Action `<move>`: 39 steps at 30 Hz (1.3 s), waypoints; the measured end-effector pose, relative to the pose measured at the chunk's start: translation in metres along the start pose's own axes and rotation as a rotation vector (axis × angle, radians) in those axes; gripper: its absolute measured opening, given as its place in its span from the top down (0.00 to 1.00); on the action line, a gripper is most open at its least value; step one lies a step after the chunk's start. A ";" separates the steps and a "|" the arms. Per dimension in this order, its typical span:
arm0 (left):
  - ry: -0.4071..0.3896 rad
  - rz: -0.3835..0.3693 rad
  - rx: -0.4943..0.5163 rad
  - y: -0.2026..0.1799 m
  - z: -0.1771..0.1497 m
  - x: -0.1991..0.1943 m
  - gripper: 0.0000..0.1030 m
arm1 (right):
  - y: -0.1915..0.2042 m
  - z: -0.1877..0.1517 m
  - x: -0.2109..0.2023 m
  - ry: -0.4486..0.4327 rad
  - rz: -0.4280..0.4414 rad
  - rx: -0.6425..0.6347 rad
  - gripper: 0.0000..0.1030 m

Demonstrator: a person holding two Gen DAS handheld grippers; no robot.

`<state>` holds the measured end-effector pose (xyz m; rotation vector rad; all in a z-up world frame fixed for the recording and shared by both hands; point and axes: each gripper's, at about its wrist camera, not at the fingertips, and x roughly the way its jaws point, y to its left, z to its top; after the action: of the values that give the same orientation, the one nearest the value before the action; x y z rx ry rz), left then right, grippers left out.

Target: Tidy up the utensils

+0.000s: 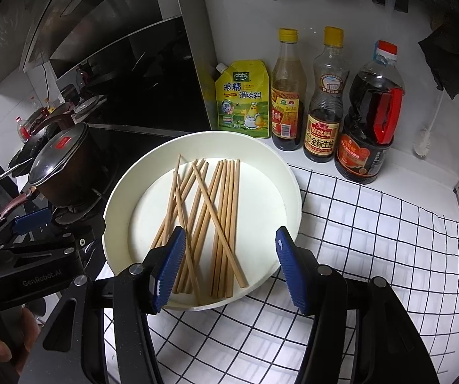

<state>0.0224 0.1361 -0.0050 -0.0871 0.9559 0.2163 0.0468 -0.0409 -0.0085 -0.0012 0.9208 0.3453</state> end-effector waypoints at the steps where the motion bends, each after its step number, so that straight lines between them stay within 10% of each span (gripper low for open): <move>1: -0.001 -0.001 0.002 -0.001 -0.001 -0.001 0.07 | -0.001 -0.002 -0.001 -0.001 -0.002 0.001 0.46; 39: -0.004 -0.065 0.114 -0.094 -0.023 -0.017 0.07 | -0.090 -0.051 -0.053 -0.025 -0.116 0.132 0.43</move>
<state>0.0150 0.0379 -0.0063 -0.0132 0.9576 0.1020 0.0038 -0.1485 -0.0117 0.0708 0.9135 0.1765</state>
